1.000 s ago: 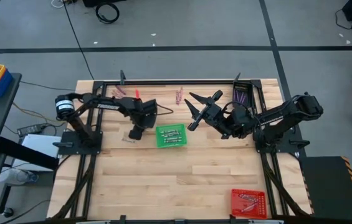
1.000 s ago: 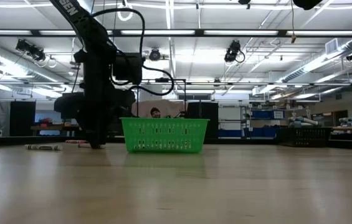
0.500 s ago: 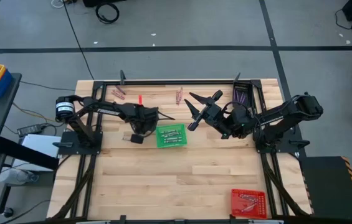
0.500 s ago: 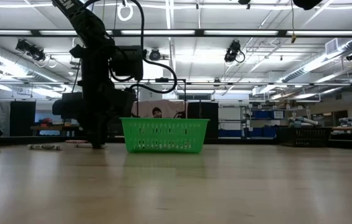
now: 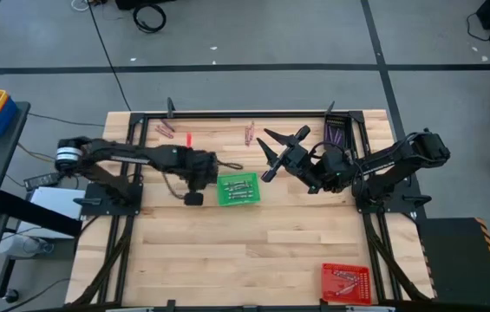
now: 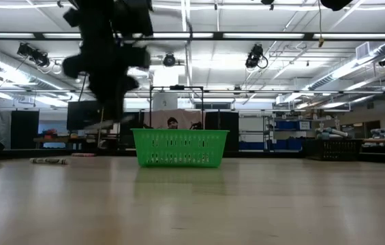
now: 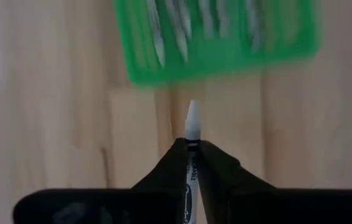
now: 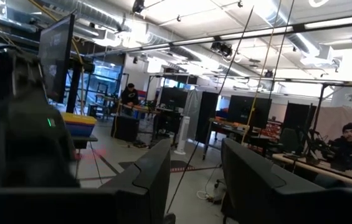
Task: Sort crayons
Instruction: Put the white crayon into the green basket
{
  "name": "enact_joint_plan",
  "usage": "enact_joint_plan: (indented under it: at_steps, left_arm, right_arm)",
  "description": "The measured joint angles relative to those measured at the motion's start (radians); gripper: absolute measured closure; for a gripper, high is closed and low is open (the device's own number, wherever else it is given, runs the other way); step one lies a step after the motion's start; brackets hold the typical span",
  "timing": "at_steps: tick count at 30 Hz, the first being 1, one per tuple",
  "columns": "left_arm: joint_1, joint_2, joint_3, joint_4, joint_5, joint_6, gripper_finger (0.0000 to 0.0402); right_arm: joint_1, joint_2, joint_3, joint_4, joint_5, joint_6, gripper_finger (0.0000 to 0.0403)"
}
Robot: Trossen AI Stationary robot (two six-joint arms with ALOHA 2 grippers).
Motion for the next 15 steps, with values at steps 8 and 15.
enact_joint_plan:
  at_steps: [8,15]
  left_arm:
    - [-0.055,-0.048,0.015,0.556,-0.041,-0.171,0.0370]
    - [-0.055,0.125,0.013,0.720,-0.044,-0.205,0.0370]
  right_arm:
    - [0.005,0.000,0.000,0.024,-0.010,0.017,0.0256]
    - [0.006,0.000,0.000,0.025,-0.027,0.016,0.0256]
